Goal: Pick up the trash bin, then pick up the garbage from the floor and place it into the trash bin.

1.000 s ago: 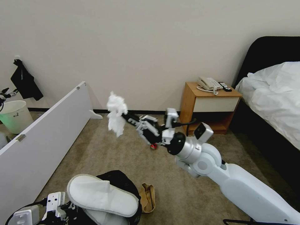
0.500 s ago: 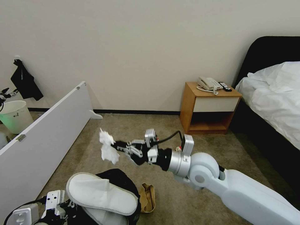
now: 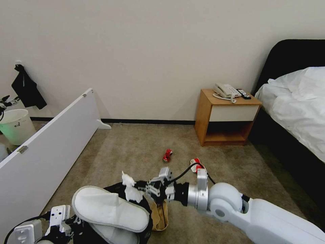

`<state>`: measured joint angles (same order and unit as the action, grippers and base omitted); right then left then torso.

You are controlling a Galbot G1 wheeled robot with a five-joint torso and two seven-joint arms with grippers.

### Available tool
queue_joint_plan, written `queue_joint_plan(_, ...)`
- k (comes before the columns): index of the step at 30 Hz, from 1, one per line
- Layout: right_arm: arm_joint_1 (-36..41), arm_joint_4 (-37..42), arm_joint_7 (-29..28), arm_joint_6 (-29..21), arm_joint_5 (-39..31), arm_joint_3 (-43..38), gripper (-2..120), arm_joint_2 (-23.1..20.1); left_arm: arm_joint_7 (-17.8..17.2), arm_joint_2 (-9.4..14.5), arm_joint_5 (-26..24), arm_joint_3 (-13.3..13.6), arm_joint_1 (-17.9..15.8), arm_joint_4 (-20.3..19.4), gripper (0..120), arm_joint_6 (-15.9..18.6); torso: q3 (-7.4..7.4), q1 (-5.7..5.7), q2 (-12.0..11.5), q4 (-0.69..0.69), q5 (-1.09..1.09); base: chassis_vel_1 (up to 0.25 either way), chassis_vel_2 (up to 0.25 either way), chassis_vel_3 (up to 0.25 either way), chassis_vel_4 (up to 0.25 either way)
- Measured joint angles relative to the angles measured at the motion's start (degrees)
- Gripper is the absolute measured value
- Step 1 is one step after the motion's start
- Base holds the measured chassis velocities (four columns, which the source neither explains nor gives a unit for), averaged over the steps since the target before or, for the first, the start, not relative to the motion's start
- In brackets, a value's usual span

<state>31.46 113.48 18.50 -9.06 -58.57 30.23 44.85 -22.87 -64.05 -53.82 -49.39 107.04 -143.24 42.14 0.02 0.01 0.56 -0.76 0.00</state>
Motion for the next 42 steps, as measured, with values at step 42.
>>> queue_joint_plan(42,0.69,-4.69,-1.41,-0.90,1.85,6.34,0,4.20,-0.56,-0.15,-4.93,0.66,0.75,0.00,4,0.00,0.00,0.00,0.00,0.00,0.00,0.000,0.000,0.000,0.000)
